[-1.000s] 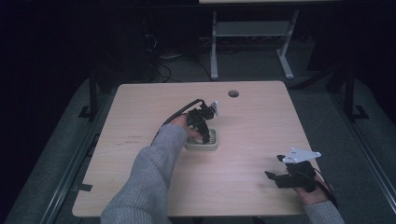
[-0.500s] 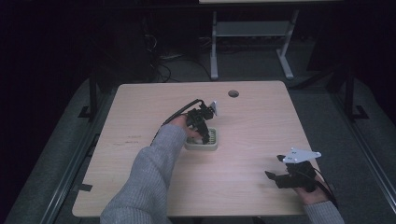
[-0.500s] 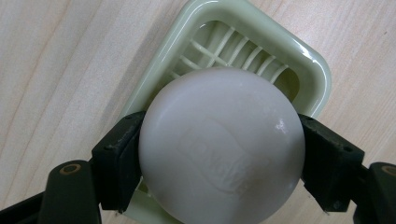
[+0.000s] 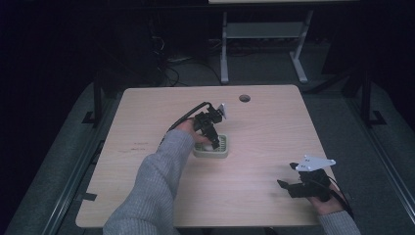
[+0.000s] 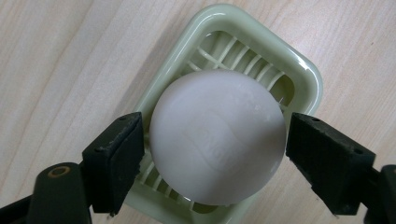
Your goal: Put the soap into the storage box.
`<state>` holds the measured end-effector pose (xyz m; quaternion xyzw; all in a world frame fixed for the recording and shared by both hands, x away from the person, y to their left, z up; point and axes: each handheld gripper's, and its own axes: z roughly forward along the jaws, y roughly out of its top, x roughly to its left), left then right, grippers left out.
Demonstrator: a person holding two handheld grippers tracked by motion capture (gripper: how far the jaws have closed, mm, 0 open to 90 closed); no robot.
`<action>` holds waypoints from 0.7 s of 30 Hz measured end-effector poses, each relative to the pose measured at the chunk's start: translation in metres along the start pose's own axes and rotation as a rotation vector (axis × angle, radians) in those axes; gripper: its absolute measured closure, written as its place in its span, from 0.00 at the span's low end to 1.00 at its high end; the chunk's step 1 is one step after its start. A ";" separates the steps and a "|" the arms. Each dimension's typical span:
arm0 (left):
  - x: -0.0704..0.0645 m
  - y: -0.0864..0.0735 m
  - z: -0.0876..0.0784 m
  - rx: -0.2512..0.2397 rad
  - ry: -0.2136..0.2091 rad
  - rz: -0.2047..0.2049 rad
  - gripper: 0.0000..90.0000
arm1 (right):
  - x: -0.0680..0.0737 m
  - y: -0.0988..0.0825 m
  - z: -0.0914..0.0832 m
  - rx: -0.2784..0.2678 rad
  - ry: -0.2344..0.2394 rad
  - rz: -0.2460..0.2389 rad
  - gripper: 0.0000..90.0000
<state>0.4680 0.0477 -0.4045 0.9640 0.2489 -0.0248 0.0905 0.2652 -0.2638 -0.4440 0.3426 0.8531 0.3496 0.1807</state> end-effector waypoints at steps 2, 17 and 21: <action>-0.001 0.000 0.000 0.003 0.005 0.008 0.22 | 0.000 0.000 0.000 0.002 0.003 -0.002 0.26; -0.001 -0.005 -0.009 -0.015 0.022 -0.007 0.24 | 0.000 0.000 0.000 0.004 0.001 0.000 0.26; -0.004 -0.007 -0.011 -0.017 0.022 -0.005 0.24 | 0.001 0.000 0.001 0.012 0.003 -0.006 0.26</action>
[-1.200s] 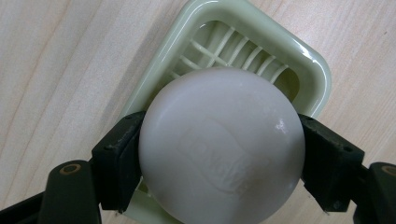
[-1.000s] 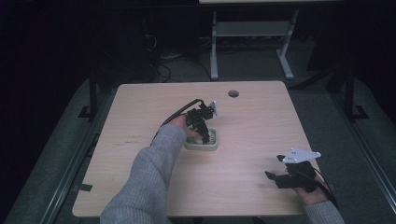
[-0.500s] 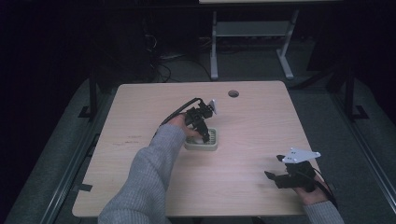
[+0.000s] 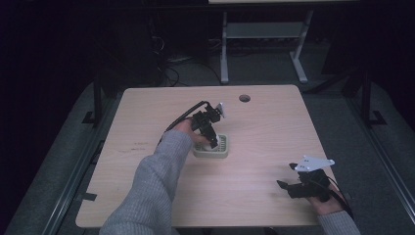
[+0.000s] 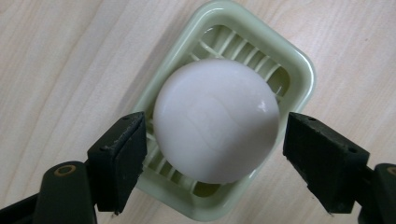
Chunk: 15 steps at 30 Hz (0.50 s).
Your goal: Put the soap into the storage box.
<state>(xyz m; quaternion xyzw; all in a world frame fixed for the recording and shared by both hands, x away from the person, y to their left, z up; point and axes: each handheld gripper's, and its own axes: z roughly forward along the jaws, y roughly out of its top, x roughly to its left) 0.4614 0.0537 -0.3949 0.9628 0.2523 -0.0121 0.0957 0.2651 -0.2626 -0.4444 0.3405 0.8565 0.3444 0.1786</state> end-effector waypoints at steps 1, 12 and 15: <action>-0.001 -0.001 -0.001 0.001 0.000 0.000 0.24 | 0.000 0.000 0.000 0.000 0.000 -0.003 0.26; -0.008 -0.011 -0.007 -0.008 0.001 0.002 0.24 | 0.000 0.001 0.000 -0.008 -0.002 0.008 0.26; -0.010 -0.014 -0.010 -0.021 0.005 0.006 0.23 | 0.002 0.001 0.001 -0.010 0.007 0.015 0.26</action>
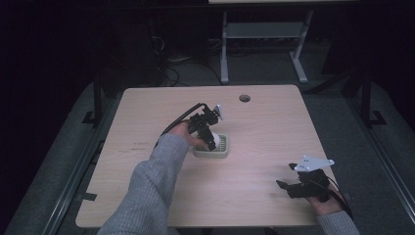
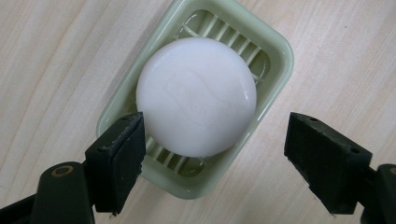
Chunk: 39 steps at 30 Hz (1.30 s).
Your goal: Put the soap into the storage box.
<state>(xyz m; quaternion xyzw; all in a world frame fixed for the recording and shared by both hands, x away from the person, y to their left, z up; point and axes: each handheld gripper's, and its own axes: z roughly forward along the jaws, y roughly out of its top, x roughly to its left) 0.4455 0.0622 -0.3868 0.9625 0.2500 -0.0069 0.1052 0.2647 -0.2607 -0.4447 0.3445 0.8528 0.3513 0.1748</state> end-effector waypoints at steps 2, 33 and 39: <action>-0.002 -0.002 -0.002 -0.007 0.006 0.003 0.23 | -0.001 -0.001 0.000 0.006 -0.009 -0.011 0.26; -0.026 -0.040 -0.005 -0.051 -0.001 0.016 0.23 | -0.003 -0.002 -0.001 0.016 -0.024 -0.005 0.26; -0.030 -0.048 -0.005 -0.055 -0.002 0.016 0.23 | -0.002 -0.002 -0.001 0.015 -0.028 -0.003 0.26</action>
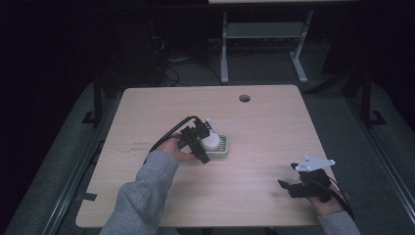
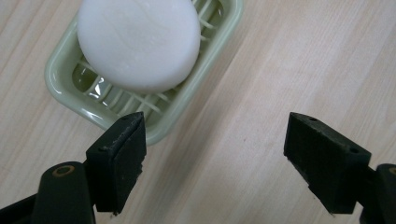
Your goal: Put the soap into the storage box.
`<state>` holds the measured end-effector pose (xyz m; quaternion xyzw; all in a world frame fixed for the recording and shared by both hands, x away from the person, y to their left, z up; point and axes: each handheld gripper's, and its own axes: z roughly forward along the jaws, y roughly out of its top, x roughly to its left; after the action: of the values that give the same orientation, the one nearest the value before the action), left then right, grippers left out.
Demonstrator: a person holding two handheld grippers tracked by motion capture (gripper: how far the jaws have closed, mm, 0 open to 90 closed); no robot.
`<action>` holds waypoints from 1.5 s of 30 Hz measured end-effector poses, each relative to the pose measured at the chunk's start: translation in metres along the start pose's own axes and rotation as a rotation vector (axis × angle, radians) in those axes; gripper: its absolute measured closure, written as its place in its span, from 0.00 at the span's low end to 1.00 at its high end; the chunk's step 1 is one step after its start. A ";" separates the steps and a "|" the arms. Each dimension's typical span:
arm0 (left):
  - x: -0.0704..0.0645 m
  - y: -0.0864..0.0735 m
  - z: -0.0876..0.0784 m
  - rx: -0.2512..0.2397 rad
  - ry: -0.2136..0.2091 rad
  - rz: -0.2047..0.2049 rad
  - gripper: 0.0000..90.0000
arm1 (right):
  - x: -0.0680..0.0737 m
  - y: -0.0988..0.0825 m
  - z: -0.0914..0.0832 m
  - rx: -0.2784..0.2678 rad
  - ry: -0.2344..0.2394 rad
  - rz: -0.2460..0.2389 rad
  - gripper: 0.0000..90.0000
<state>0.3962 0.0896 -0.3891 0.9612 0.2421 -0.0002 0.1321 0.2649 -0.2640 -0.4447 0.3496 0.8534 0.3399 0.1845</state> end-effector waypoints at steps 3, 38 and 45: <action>-0.001 -0.004 0.002 0.002 -0.003 -0.003 0.23 | 0.000 0.000 0.000 0.000 -0.001 0.002 0.26; -0.016 -0.051 0.003 -0.037 -0.015 -0.021 0.23 | 0.003 0.001 0.001 0.009 -0.013 -0.004 0.26; -0.018 -0.062 0.004 -0.039 -0.012 -0.028 0.23 | 0.003 0.001 0.001 0.014 -0.017 -0.007 0.26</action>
<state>0.3517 0.1326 -0.4071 0.9550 0.2545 -0.0031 0.1522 0.2636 -0.2607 -0.4450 0.3507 0.8554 0.3303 0.1904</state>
